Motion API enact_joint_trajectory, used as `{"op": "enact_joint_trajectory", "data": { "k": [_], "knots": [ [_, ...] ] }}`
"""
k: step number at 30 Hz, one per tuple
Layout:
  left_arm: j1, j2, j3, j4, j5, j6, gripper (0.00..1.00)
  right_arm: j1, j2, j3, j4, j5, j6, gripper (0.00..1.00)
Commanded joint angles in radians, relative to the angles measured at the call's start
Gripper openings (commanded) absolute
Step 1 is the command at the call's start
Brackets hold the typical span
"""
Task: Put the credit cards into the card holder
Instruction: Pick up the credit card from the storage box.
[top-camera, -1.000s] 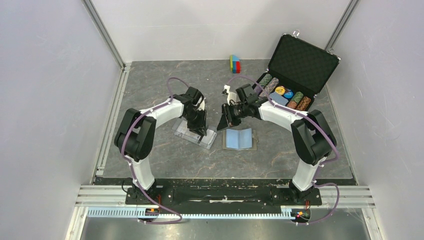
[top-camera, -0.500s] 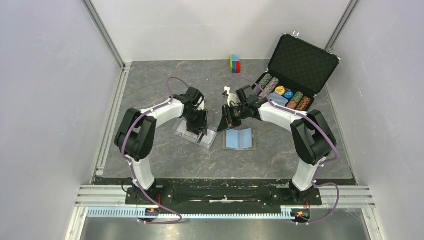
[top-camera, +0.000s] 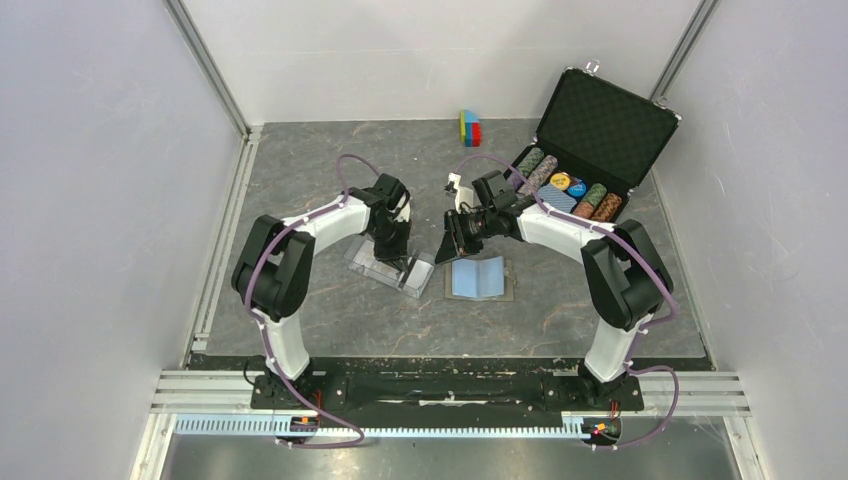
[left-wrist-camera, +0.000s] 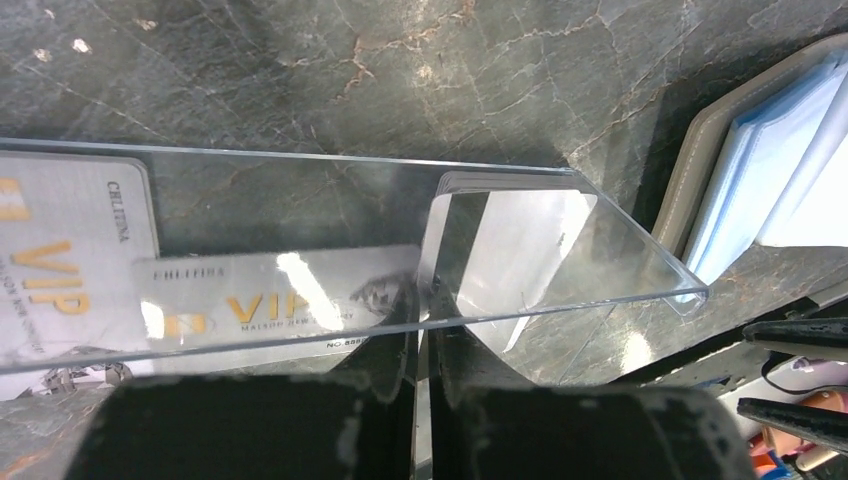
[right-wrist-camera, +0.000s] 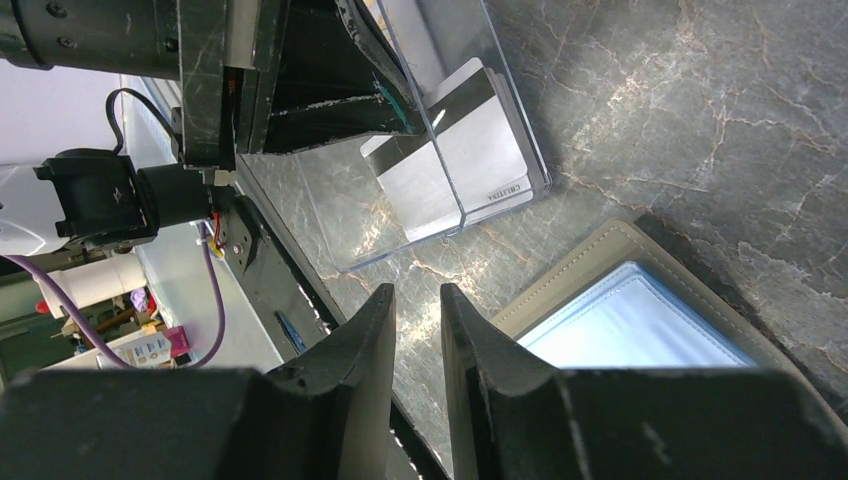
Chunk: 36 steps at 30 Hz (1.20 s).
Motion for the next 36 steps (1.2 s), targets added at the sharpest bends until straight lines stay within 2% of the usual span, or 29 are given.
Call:
{"op": "enact_joint_trajectory", "data": {
  "k": [1, 11, 18, 22, 24, 36],
  "knots": [
    [-0.025, -0.025, 0.026, -0.014, -0.081, 0.034, 0.02, 0.006, -0.01, 0.0, 0.012, -0.005, -0.018, 0.26],
    [-0.098, -0.049, 0.091, -0.096, -0.18, 0.048, 0.02, 0.006, -0.018, -0.004, 0.009, 0.001, -0.025, 0.26],
    [-0.108, -0.093, 0.074, -0.049, -0.063, 0.026, 0.03, 0.005, -0.03, -0.003, 0.009, 0.013, -0.024, 0.27],
    [-0.117, -0.064, 0.065, -0.037, -0.009, 0.033, 0.13, 0.003, -0.031, -0.001, 0.01, 0.016, -0.025, 0.27],
    [-0.123, -0.058, 0.052, -0.01, 0.036, 0.026, 0.14, 0.002, -0.035, -0.002, 0.009, 0.017, -0.025, 0.27],
    [-0.14, -0.047, 0.027, 0.034, 0.09, 0.005, 0.17, -0.014, -0.047, -0.007, 0.009, 0.022, -0.027, 0.27]
  ]
}}
